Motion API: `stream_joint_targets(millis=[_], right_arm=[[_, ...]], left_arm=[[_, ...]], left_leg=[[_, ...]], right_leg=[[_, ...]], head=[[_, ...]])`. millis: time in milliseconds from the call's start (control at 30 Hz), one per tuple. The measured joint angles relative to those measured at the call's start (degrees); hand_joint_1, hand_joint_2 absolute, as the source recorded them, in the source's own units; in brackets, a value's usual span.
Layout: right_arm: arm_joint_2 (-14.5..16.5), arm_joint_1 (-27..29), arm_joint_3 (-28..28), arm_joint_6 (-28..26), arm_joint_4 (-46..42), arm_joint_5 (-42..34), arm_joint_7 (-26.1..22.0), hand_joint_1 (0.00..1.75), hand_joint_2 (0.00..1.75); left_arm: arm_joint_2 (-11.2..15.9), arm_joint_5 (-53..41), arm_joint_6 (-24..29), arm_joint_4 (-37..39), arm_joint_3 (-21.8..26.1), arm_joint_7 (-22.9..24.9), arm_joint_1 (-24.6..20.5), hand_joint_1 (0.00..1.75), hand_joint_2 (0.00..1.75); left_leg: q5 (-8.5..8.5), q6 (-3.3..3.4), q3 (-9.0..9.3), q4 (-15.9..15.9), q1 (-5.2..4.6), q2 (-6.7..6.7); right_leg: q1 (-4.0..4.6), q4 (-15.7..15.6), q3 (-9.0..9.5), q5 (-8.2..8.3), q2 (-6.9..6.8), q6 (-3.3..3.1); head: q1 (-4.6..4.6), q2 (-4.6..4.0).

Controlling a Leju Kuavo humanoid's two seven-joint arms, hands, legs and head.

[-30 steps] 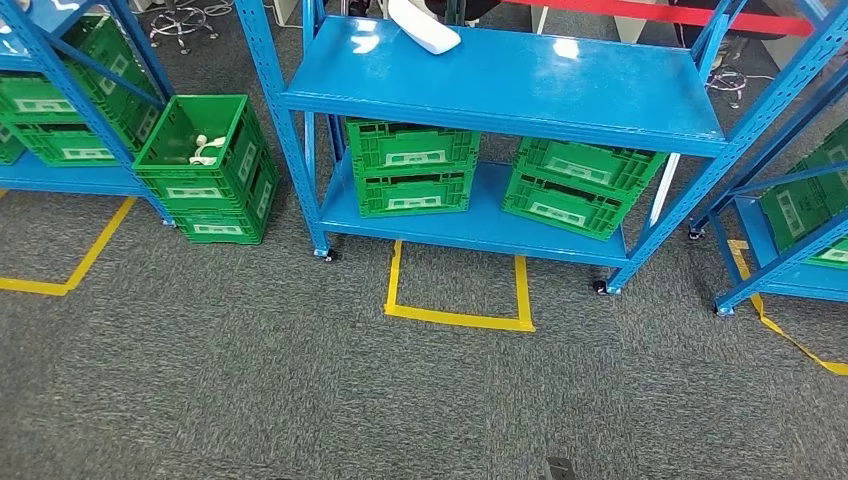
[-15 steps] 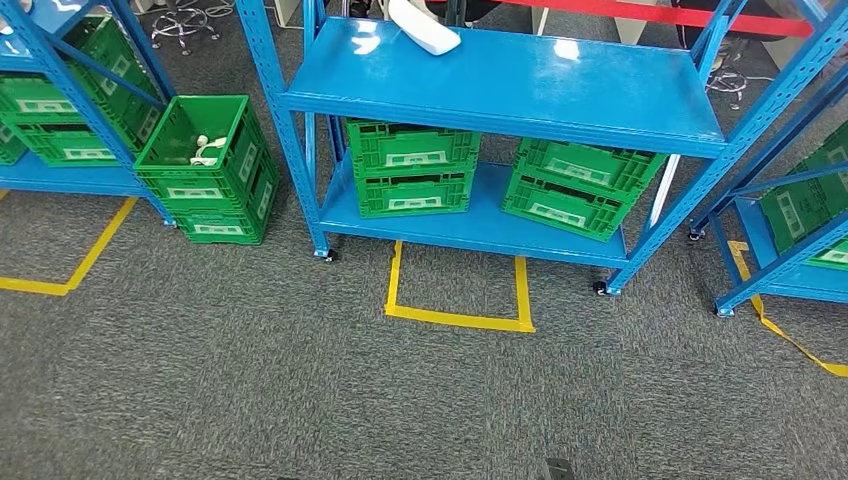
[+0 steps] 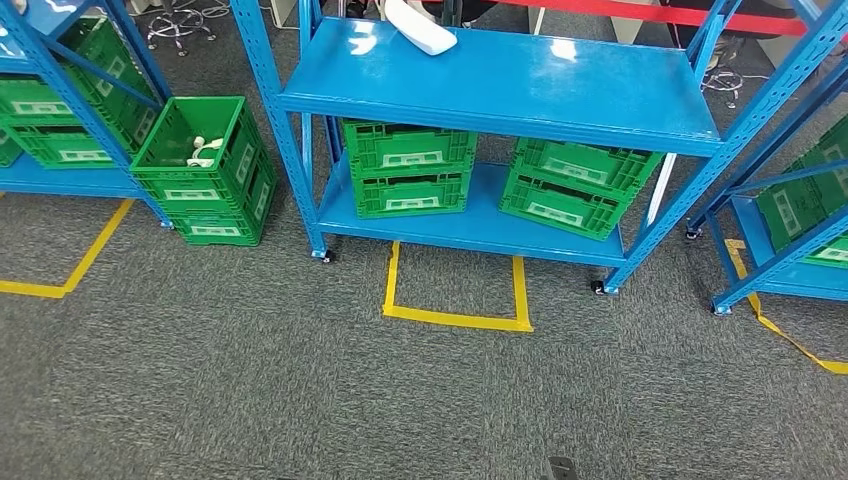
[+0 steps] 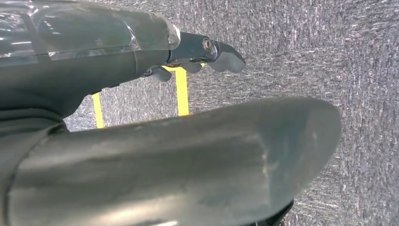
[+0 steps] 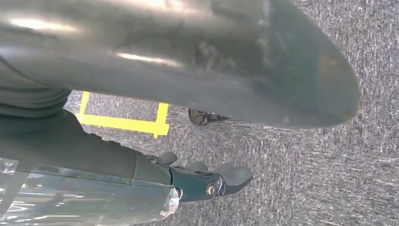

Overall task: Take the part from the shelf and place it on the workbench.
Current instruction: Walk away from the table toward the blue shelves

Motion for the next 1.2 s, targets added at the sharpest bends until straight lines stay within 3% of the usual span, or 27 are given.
stream_joint_targets(millis=[67, 133, 167, 200, 233, 267, 333, 400, 467, 533, 600, 667, 700, 733, 800, 867, 933, 1067, 1200], right_arm=[[-0.1, 0.0, 0.0, 0.0, 0.0, -0.1, 0.1, 0.0, 0.0], [0.0, 0.0, 0.1, 0.0, 0.0, -0.2, 0.1, 0.0, 0.0], [0.0, 0.0, 0.2, 0.0, 0.0, -0.3, 0.1, 0.0, 0.0], [0.0, 0.1, 0.3, 0.0, 0.0, -0.4, 0.1, 0.0, 0.0], [0.0, 0.2, 0.4, 0.0, 0.0, -0.4, 0.1, 0.0, 0.0], [-0.1, 0.2, 0.4, 0.0, 0.0, -0.4, 0.1, 0.0, 0.0], [-0.2, 0.1, 0.5, -0.1, 0.1, -0.4, 0.1, 0.0, 0.0], [-0.2, -0.3, 0.5, -0.1, 0.0, -0.4, 0.1, 0.0, 0.0], [-0.2, -0.4, 0.5, -0.1, 0.0, -0.5, 0.1, 0.0, 0.0], [-0.3, -0.2, 0.6, -0.2, 0.1, -0.5, 0.1, 0.0, 0.0], [-0.4, -0.2, 0.7, -0.2, 0.1, -0.5, 0.1, 0.0, 0.0], [-0.4, -0.3, 0.8, -0.2, 0.1, -0.6, 0.2, 0.0, 0.0], [-0.4, -0.3, 0.9, -0.2, 0.1, -0.6, 0.2, 0.0, 0.0], [-0.4, -0.2, 0.9, -0.2, 0.1, -0.6, 0.2, 0.0, 0.0], [-0.4, -0.1, 0.9, -0.2, 0.0, -0.6, 0.1, 0.0, 0.0], [-0.4, -0.1, 0.9, -0.3, 0.0, -0.6, 0.0, 0.0, 0.87], [-0.4, -0.1, 0.9, -0.3, 0.0, -0.6, -0.1, 0.0, 1.75], [-0.4, -0.1, 1.0, -0.4, 0.0, -0.9, -0.1, 0.0, 1.75], [-0.3, -0.1, 1.0, -0.6, 0.0, -1.0, 0.0, 0.0, 1.75]], left_arm=[[0.0, 0.0, 0.0, 0.0, 0.0, 0.0, 0.0, 0.0, 0.0], [0.0, 0.0, 0.0, 0.0, 0.0, -0.1, 0.0, 0.0, 0.0], [0.0, 0.0, 0.0, 0.0, 0.0, -0.1, 0.0, 0.0, 0.0], [0.0, 0.0, 0.0, 0.0, 0.0, -0.1, 0.0, 0.0, 0.0], [0.0, 0.0, 0.0, -0.1, 0.0, -0.2, 0.0, 0.0, 0.0], [-0.1, 0.0, -0.1, -0.1, 0.0, -0.2, 0.0, 0.0, 0.0], [-0.1, 0.0, -0.1, -0.1, 0.0, -0.3, 0.0, 0.0, 0.0], [-0.1, -0.1, -0.1, -0.1, 0.0, -0.3, 0.1, 0.0, 0.0], [0.0, -0.1, -0.1, -0.1, 0.0, -0.3, 0.0, 0.0, 0.0], [0.0, -0.1, -0.2, -0.1, 0.0, -0.3, -0.2, 0.0, 0.0], [0.0, -0.1, -0.2, -0.1, 0.0, -0.3, -0.2, 0.0, 0.0], [0.0, -0.1, -0.3, -0.1, 0.0, -0.2, 0.0, 0.0, 0.0], [0.0, -0.1, -0.3, -0.1, 0.0, -0.2, 0.1, 0.0, 0.0], [0.0, -0.1, -0.3, -0.1, 0.0, -0.2, 0.1, 0.0, 0.0], [0.0, -0.1, -0.3, -0.1, 0.0, -0.2, 0.0, 0.0, 0.0], [0.0, 0.0, -0.3, -0.1, 0.0, -0.2, -0.2, 0.0, 0.0], [0.0, 0.0, -0.3, -0.1, 0.0, -0.2, -0.2, 0.0, 0.0], [0.0, 0.1, -0.3, -0.1, 0.0, -0.2, -0.1, 0.0, 0.0], [0.0, 0.1, -0.3, -0.1, 0.0, -0.1, -0.1, 0.0, 0.0]], left_leg=[[0.25, 0.32, 0.57, -0.8, 0.29, 0.66], [0.12, 0.4, 0.79, -0.9, 0.24, 1.46], [0.01, 0.32, 0.9, -0.9, 0.23, 1.84], [-0.15, 0.18, 1.05, -0.9, 0.23, 2.25], [-0.32, 0.01, 1.28, -0.9, 0.25, 2.65], [-0.55, -0.22, 1.61, -0.9, 0.27, 3.1], [-1.11, -0.84, 2.2, -0.8, 0.09, 4.17], [-1.53, -1.53, 2.56, -0.8, -0.24, 5.57], [-1.95, -2.16, 2.89, -0.8, -0.25, 6.76], [-3.48, -2.88, 2.57, 0.8, 0.1, 3.92], [-6.75, -3.4, -0.06, 6.6, 0.37, 0.13], [-9.32, -3.51, -3.82, 13.5, 0.41, -0.35], [-9.17, -3.49, -4.92, 15.0, 0.41, -0.29], [-7.82, -3.39, -5.04, 14.3, 0.41, -0.24], [-3.19, -2.99, -2.85, 8.1, 0.45, -0.61], [-0.49, -2.47, -0.48, 2.2, 0.49, -1.5], [-0.41, -2.04, 0.16, 0.4, 0.47, -1.92], [-0.43, -1.77, 0.35, 0.0, 0.26, -1.64], [-0.58, -1.41, 0.48, 0.0, 0.11, -1.26]], right_leg=[[-0.01, 4.2, -1.82, -2.36, -0.6, 0.29], [-0.11, 11.5, -5.63, -5.57, -1.16, 0.55], [-0.18, 14.2, -7.15, -6.18, -1.3, 0.65], [-0.25, 15.1, -7.83, -5.7, -1.46, 0.71], [-0.34, 13.8, -7.49, -4.14, -1.69, 0.72], [-0.42, 10.7, -6.2, -1.79, -2.27, 0.68], [-0.14, 3.8, -3.28, 1.48, -4.99, 0.33], [0.33, 0.9, -2.29, 2.07, -6.5, -0.47], [0.41, 0.7, -2.47, 2.17, -5.11, -1.37], [0.22, 0.5, -2.41, 2.35, -3.71, -2.05], [0.08, 0.3, -2.36, 2.45, -2.39, -2.55], [0.14, 0.3, -2.35, 2.43, -0.85, -2.78], [0.16, 0.4, -2.31, 2.41, -0.11, -2.79], [0.17, 0.4, -2.22, 2.37, 0.48, -2.8], [0.15, 0.4, -1.95, 2.19, 1.41, -2.67], [0.3, 0.5, -1.92, 1.93, 2.0, -2.19], [0.36, 0.7, -2.07, 1.74, 2.26, -1.66], [0.25, 0.5, -1.89, 1.72, 2.23, -3.17], [0.18, 0.1, -1.62, 1.81, 2.3, -3.0]], head=[[0.46, 0.0], [0.84, 0.0], [0.9, 0.0], [0.95, 0.0], [1.07, 0.0], [1.23, 0.0], [1.76, 0.0], [1.89, 0.0], [1.6, 0.0], [1.27, 0.0], [0.62, 0.0], [-0.07, 0.0], [-0.3, 0.0], [-0.44, 0.0], [-0.77, 0.0], [-1.23, 0.0], [-1.26, 0.0], [-0.89, 0.0], [-0.4, 0.0]])
